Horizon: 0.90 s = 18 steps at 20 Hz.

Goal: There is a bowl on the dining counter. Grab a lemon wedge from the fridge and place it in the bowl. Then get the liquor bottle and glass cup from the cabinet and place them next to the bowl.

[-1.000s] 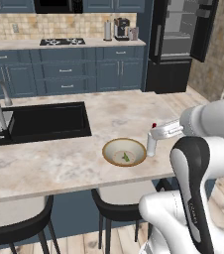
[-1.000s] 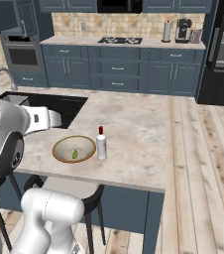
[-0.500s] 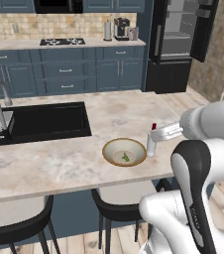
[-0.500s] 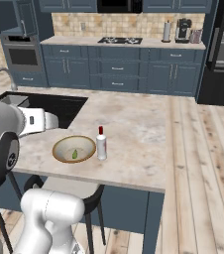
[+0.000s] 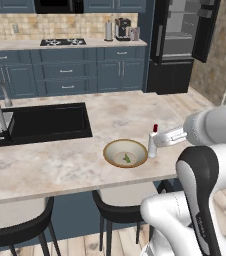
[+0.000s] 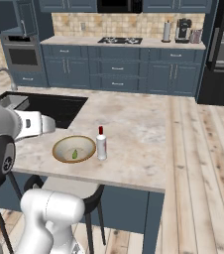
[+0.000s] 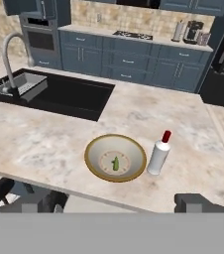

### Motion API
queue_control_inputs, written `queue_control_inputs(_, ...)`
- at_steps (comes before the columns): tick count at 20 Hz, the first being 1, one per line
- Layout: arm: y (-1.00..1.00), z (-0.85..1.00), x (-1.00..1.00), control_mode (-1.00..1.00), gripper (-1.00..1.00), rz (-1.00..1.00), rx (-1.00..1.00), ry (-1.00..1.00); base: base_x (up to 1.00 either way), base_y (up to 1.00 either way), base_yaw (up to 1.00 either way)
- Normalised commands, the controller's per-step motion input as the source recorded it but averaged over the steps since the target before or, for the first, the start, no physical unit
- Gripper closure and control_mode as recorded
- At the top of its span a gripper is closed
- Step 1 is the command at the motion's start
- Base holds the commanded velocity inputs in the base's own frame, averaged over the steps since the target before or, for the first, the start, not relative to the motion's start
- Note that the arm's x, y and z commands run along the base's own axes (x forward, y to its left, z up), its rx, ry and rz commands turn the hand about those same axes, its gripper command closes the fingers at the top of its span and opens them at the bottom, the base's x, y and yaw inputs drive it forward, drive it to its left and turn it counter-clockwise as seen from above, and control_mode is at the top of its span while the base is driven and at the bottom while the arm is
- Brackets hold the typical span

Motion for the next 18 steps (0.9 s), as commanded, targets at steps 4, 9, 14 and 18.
queue_control_inputs(4,0.0,0.0,0.0,1.0,-1.0,0.0,0.0,0.0,-0.7,0.4,0.0)
queue_control_inputs(9,0.0,0.0,0.0,1.0,-1.0,0.0,0.0,0.0,-0.64,0.81,-0.05)
queue_control_inputs(14,0.0,0.0,0.0,1.0,-1.0,0.0,0.0,0.0,-0.42,0.99,-0.08)
queue_control_inputs(18,0.0,0.0,0.0,1.0,-1.0,0.0,0.0,0.0,-0.13,1.0,-0.13)
